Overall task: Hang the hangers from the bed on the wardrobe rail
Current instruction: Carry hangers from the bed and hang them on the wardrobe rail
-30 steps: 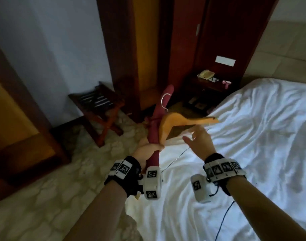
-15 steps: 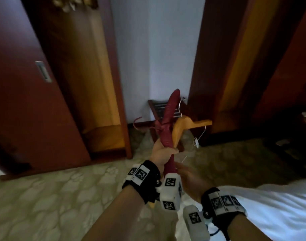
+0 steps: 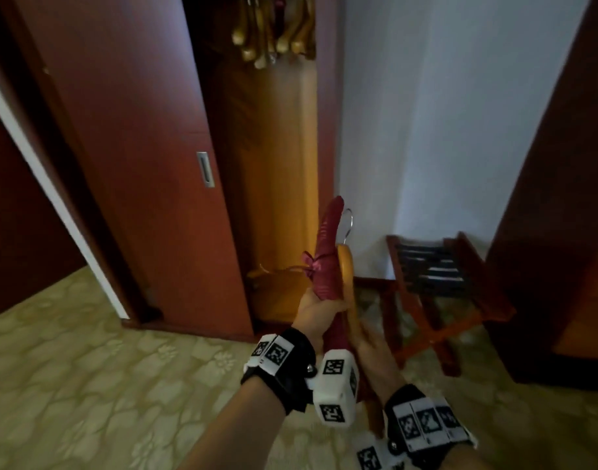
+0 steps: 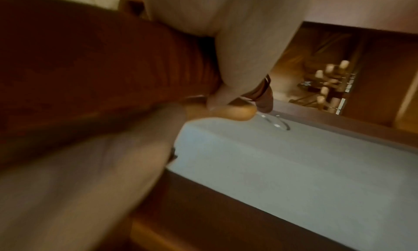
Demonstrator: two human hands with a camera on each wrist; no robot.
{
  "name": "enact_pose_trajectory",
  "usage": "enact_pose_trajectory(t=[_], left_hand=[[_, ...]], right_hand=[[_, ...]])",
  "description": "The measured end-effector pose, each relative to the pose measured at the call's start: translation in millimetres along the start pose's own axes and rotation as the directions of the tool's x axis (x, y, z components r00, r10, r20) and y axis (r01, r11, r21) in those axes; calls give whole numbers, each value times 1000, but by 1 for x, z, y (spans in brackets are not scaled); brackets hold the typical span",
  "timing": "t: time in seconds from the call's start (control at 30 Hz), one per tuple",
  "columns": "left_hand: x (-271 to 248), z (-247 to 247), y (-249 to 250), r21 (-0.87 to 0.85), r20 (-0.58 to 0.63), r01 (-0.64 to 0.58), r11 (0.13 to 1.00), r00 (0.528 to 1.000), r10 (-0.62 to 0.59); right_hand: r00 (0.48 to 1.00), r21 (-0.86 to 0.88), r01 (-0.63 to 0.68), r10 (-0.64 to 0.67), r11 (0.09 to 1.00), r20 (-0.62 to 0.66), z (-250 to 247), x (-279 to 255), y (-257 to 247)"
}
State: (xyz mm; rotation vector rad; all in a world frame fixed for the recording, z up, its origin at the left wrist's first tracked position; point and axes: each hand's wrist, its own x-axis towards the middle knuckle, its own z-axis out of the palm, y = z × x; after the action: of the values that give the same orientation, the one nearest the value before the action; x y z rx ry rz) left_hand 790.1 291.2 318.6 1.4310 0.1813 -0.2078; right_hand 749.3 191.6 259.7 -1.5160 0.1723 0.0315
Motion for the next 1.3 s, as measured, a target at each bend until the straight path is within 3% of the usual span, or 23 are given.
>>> enact_pose_trajectory(t=[0.13,0.3,0.6,0.83,1.07,1.3], left_hand=[[35,-38,22,116,-100,-125,985,986,137],[79,-76,43,138,-140,-131,982,979,151],[185,-135,142,-22,-72,-94,995,993,92],[281,-184,225,17,23,-141,990,990,140],[363,-206,253,-65,30,-239,969,970,241],[437,-214,268,-52,10,-264,963,964,265]], right_hand=[[996,-193,8,11,981,94,7,34,-16],[995,-227,22,1,974,103,23,91,-43],[981,-213,175,-152,961,123,91,211,-128],[979,-168,204,-197,965,58,154,300,-191],[975,-256,221,-204,941,91,188,385,-230],[953,-247,279,-235,928,192,210,484,-269]])
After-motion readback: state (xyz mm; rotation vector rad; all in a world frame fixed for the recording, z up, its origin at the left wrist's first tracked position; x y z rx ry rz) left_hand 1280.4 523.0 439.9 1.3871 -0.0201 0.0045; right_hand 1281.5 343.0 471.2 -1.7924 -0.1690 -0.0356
